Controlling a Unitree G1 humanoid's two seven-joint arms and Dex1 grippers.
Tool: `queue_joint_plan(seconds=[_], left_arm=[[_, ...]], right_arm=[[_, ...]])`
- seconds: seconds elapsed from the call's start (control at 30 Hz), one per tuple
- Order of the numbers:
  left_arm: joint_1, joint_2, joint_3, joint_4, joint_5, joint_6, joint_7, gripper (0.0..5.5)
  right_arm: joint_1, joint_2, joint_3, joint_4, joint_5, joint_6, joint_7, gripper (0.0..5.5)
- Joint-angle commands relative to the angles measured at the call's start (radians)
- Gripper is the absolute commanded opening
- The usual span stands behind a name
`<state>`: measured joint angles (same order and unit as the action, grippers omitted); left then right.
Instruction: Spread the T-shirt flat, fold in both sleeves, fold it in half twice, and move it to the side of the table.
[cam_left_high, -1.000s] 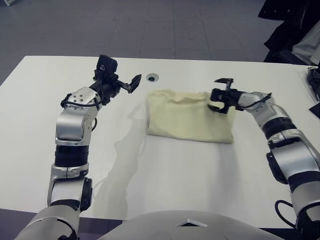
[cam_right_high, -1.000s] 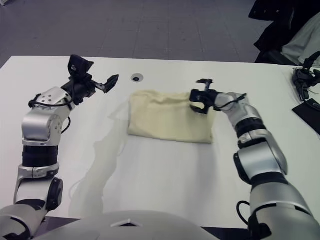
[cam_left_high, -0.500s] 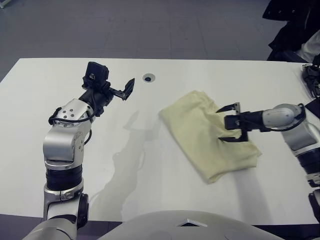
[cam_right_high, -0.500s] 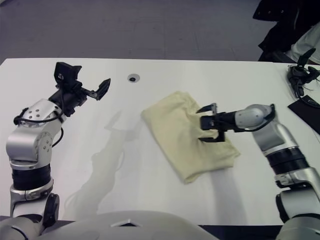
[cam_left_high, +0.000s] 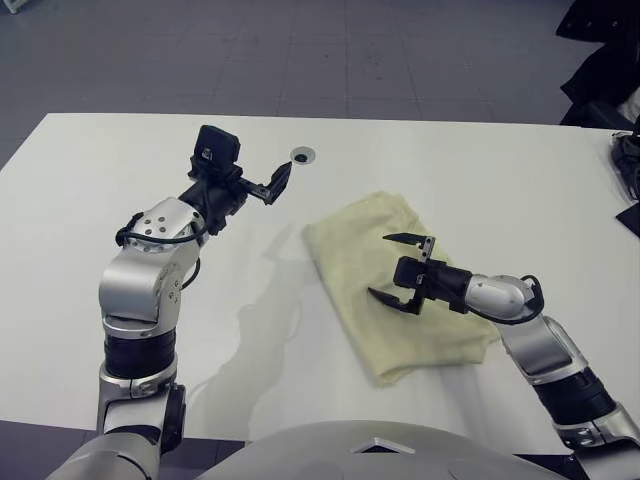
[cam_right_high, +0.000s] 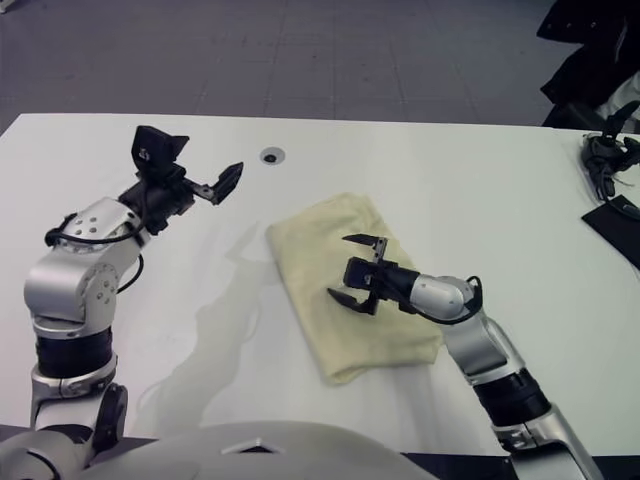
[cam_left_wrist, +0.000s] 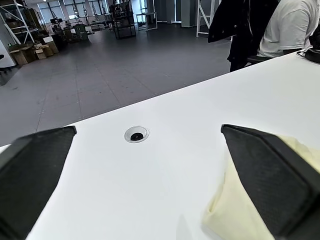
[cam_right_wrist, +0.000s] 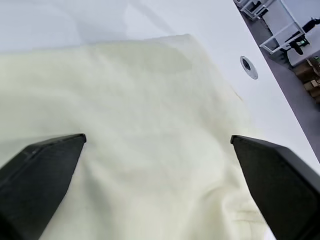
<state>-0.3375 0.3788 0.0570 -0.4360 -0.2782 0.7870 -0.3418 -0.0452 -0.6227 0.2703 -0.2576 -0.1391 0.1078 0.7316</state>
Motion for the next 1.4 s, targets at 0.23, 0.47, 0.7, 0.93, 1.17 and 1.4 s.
queue_joint_plan(seconds=[0.23,0.47,0.7,0.93,1.17,1.4], left_arm=[[0.018,0.035,-0.165,-0.003,0.034,-0.083,-0.1,5.38],[0.022,0.15,-0.46,-0.038,0.152,-0.193,-0.299,5.38],[0.104,0.207,-0.758,0.005,0.516,-0.436,-0.252,5.38],[0.206,0.258,-0.8,0.095,0.653,-0.623,-0.249,5.38],[0.289,0.512,-0.55,0.0,0.617,-0.742,-0.34,5.38],[0.279,0.646,-0.357,0.072,0.559,-0.881,-0.427,5.38]], right_arm=[[-0.129,0.107,-0.183,-0.053,0.191,0.1,-0.079,5.4],[-0.233,0.023,-0.352,0.167,0.179,0.034,-0.148,5.4],[-0.208,0.002,-0.409,0.235,0.164,-0.011,-0.194,5.4],[-0.269,0.018,-0.355,0.306,0.155,-0.069,-0.185,5.4],[-0.243,0.016,-0.363,0.285,0.153,-0.07,-0.203,5.4],[-0.134,0.017,-0.41,0.173,0.155,-0.03,-0.254,5.4]])
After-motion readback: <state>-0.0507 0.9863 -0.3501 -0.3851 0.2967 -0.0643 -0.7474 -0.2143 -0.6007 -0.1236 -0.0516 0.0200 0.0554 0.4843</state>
